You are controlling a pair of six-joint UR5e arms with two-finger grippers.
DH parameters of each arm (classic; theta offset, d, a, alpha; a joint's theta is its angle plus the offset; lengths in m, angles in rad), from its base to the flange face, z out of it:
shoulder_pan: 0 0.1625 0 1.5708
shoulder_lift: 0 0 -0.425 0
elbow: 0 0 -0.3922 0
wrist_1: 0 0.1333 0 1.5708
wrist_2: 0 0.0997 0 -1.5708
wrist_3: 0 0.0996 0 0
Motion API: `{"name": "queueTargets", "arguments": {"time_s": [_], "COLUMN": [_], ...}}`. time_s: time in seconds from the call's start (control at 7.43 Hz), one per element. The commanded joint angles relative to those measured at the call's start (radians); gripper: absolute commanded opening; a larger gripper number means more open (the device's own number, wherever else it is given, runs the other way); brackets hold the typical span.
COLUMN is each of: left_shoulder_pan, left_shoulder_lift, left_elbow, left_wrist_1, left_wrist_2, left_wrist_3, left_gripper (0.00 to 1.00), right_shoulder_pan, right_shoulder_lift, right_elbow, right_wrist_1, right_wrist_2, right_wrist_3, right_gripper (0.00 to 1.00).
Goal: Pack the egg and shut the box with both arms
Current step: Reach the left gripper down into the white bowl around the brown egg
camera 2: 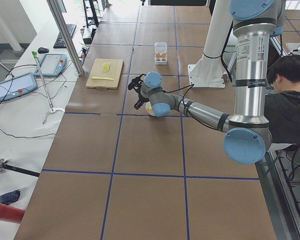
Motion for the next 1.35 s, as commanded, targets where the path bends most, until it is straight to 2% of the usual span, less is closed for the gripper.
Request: {"name": "queueTargets", "arguments": {"time_s": [0.0, 0.67, 1.21], "left_shoulder_pan": [0.113, 0.242, 0.244], "left_shoulder_lift": [0.002, -0.004, -0.02], "left_elbow": [-0.001, 0.016, 0.032], "left_wrist_1": [0.0, 0.0, 0.001], "left_wrist_2": [0.072, 0.155, 0.169], "left_wrist_3": [-0.004, -0.065, -0.06], "left_gripper": [0.72, 0.71, 0.71], "right_shoulder_pan": [0.0, 0.0, 0.0], "right_shoulder_lift": [0.0, -0.005, -0.005], "right_elbow": [-0.001, 0.0, 0.003], "right_wrist_1": [0.0, 0.0, 0.0], "right_wrist_2": [0.0, 0.0, 0.0], "right_wrist_3": [0.0, 0.0, 0.0], "right_gripper": [1.0, 1.0, 1.0]}}
